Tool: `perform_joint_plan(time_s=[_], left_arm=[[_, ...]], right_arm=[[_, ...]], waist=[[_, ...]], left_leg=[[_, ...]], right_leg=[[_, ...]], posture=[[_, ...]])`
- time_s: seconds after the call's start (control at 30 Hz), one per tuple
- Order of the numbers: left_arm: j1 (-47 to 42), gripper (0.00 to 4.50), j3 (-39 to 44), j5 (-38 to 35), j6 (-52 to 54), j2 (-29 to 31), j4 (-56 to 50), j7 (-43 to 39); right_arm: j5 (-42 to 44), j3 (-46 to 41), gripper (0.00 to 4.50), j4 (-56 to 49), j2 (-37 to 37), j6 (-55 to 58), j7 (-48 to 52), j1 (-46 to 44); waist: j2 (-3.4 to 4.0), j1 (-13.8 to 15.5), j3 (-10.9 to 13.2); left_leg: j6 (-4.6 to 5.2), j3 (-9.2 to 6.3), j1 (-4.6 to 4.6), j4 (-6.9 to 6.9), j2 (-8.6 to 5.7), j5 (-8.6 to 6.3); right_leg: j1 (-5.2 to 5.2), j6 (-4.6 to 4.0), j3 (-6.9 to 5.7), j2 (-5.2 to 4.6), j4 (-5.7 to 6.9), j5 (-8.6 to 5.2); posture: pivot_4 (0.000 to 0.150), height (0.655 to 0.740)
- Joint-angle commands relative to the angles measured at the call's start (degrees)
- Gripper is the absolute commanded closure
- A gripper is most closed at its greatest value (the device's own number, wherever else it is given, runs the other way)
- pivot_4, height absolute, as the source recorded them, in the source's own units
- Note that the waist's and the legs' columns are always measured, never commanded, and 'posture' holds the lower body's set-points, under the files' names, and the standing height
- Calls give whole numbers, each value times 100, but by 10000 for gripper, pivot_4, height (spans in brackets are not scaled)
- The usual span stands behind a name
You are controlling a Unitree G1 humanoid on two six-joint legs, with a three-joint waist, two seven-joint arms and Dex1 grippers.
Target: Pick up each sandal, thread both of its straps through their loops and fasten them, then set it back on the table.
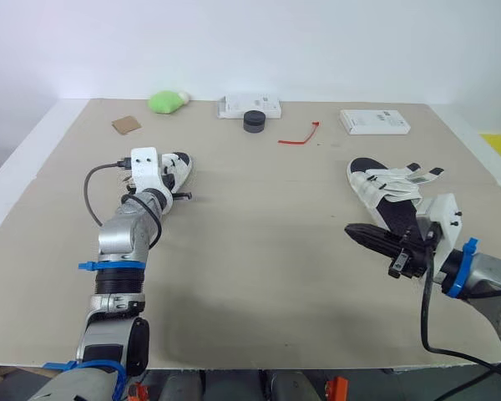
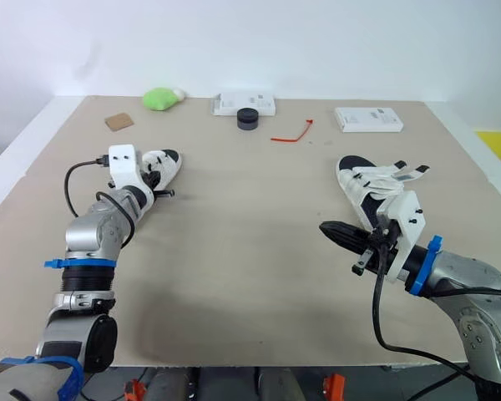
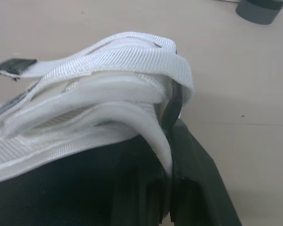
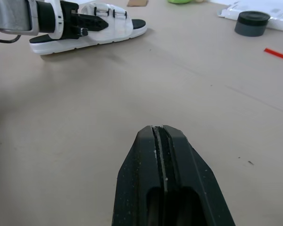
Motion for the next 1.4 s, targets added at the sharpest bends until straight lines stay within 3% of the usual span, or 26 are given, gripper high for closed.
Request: perform_joint_plan(time_s=[0.03,0.17,0.23,0.67,0.8,0.93,1.1,1.17,1.27,1.4], left_arm=[[-103,26986,96,-92,-283,-93,-137,-9],[-147,7365,187,-123,-157,-74,-237,53],[-143,497,253,-119,56,-43,-333,214],[834,497,254,-495,1740,487,-2468,-3],[1225,497,308,-831,2632,678,-3426,-163],[1392,497,683,-1332,2716,679,-3992,-486],[2939,497,874,-2604,1485,1822,-4943,-3528],[3645,497,997,-2694,1002,2270,-4928,-4414],[4355,497,1116,-2442,412,2717,-4582,-4945],[4609,497,1630,-2523,137,2718,-4243,-4757]], right_arm=[[11,-70,45000,-11,-2,-124,47,-125],[-1,-70,45000,31,-24,-127,82,-162],[-7,-80,45000,53,-32,-138,112,-164],[-79,3,45000,245,-20,-217,216,-333],[-120,22,45000,345,-58,-237,293,-430],[-124,19,45000,399,-59,-244,357,-486],[-81,-105,45000,431,-59,-262,457,-395],[-163,-160,45000,450,-108,-275,485,-254],[-184,-329,45000,399,-143,-285,538,0],[-129,-659,45000,246,-164,-259,557,426]], waist=[[-1,0,0],[-1,-4,0],[-1,-5,0],[-1,-6,1],[-1,-8,0],[-1,-6,1],[3,-37,-1],[6,-28,-3],[6,-2,-3],[5,47,-3]], left_leg=[[-1,0,0,0,0,1],[-1,-1,1,0,0,1],[-2,-1,1,0,0,1],[-7,-3,2,-2,1,4],[-10,-2,2,-1,1,7],[-10,-3,3,-1,3,7],[-11,10,8,-12,7,6],[-10,19,12,-21,11,3],[-9,16,14,-23,14,2],[-8,19,10,-8,13,3]], right_leg=[[0,0,-1,0,0,0],[0,-1,-1,1,0,1],[0,-1,0,1,0,1],[1,-1,-2,1,1,2],[1,0,0,0,0,7],[0,-1,-2,1,0,7],[-4,-9,10,1,0,2],[-7,-22,12,0,0,-5],[-11,-56,6,0,2,-27],[-10,-54,1,-13,1,-22]], posture=[[1500,7400],[1500,7400],[1500,7400],[1500,7400],[1500,7400],[1500,7400],[1500,7400],[1500,7400],[1500,7400],[1500,7400]])
